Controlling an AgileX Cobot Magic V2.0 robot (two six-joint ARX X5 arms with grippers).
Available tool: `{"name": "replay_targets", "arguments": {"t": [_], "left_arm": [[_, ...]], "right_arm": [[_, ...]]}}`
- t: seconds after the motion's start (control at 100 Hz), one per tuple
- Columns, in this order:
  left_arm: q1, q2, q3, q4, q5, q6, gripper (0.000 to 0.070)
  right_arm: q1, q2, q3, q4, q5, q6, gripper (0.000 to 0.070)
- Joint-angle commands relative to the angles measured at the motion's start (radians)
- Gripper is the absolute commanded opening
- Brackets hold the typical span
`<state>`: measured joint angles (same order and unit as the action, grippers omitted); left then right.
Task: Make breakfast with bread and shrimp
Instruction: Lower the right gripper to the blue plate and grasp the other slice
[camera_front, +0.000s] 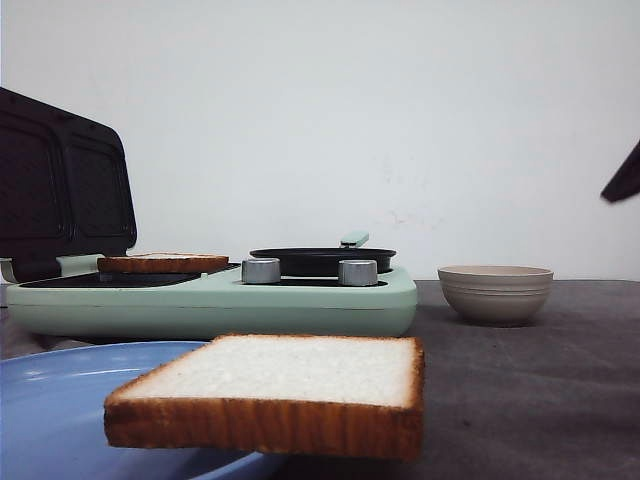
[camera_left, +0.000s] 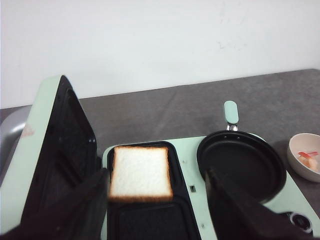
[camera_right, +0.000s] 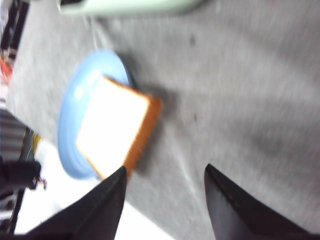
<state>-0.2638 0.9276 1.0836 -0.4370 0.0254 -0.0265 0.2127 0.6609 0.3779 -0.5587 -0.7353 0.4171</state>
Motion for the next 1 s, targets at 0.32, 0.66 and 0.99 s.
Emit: {"name": "replay_targets", "arguments": {"t": [0.32,0.66,0.99], "left_arm": [[-0.001,-0.235,-0.180,-0.023,0.000,-0.026,0.0318],[-0.001,-0.295,-0.195,-0.057,0.000,-0.046,0.0319],[-0.001,-0.297,-0.195,-0.091,0.001,-0.046,0.0319]], "right_arm": [[0.193,0.189,-0.052,0.253,0.009,0.160,0.0363],[0.379,0.478,-0.052,0.544,-0.038,0.259,0.0363],[0.480,0.629,-0.052,0.760,-0.053,0.360,0.0363]]}}
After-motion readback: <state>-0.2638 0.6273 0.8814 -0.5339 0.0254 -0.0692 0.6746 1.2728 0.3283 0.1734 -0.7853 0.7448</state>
